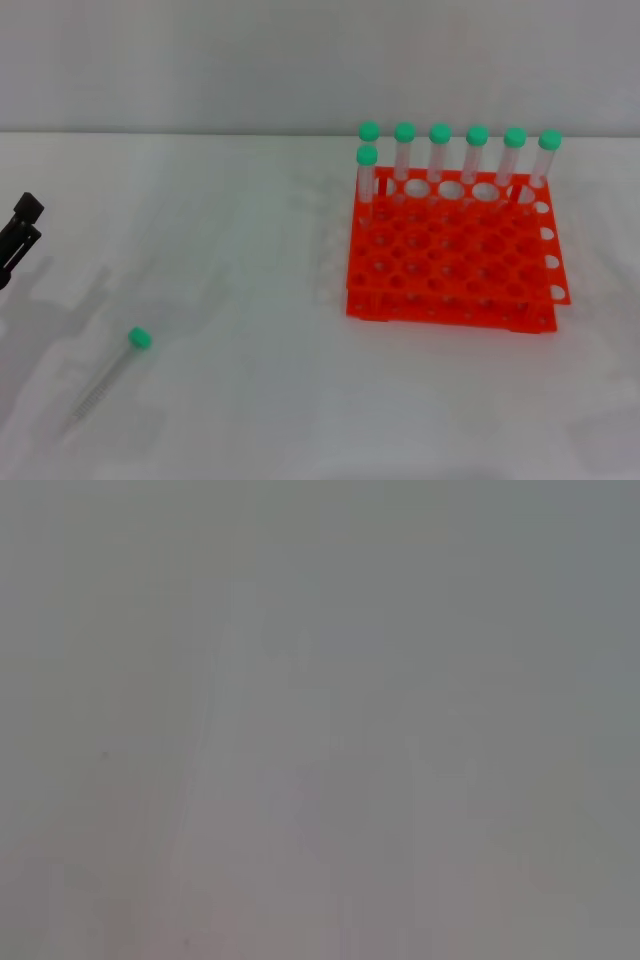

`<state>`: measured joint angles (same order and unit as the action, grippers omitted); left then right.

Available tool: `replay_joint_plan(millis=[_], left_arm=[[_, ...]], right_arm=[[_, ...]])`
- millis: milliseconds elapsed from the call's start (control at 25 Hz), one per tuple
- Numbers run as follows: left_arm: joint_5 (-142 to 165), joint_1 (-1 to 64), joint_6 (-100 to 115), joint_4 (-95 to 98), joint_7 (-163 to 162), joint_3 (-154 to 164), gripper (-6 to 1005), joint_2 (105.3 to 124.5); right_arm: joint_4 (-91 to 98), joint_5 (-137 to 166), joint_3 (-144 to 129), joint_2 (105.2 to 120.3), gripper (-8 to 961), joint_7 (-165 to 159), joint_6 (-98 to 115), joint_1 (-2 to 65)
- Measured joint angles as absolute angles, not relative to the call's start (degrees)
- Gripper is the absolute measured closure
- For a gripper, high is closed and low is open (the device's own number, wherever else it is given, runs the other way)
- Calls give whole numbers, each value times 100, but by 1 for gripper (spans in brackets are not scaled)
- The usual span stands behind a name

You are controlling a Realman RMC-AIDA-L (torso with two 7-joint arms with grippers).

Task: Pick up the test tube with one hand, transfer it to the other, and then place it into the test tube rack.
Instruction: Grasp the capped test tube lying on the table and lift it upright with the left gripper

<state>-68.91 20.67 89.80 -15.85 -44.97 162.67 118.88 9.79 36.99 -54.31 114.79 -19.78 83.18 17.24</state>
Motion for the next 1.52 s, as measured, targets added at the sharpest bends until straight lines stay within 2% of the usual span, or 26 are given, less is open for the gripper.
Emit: replay_joint_plan(millis=[440,760,1080,1400,1520], left_arm=[[-6889,2075,9020,-1730,-4691,16281,125,11858],[-6543,2350,9101,-2920,-6087,16291,124,11865],[-5219,2901,9460,-5022,-8469,16303,124,11859],[-3097,3807,10174,-6887,-10122,16312,125,11842],[-2372,4180,10460,-7396,-10532,16313,125,11774]], right_arm=[[978,3702,-5432,11485,187,-1986,8254,1796],[959,3660,-5406,11501,189,-1976,8079,1832],[964,3656,-5383,11505,191,-1968,7986,1846],[973,3656,-5377,11500,193,-1924,7847,1943],[975,3668,-5394,11499,194,-1884,7730,2003]])
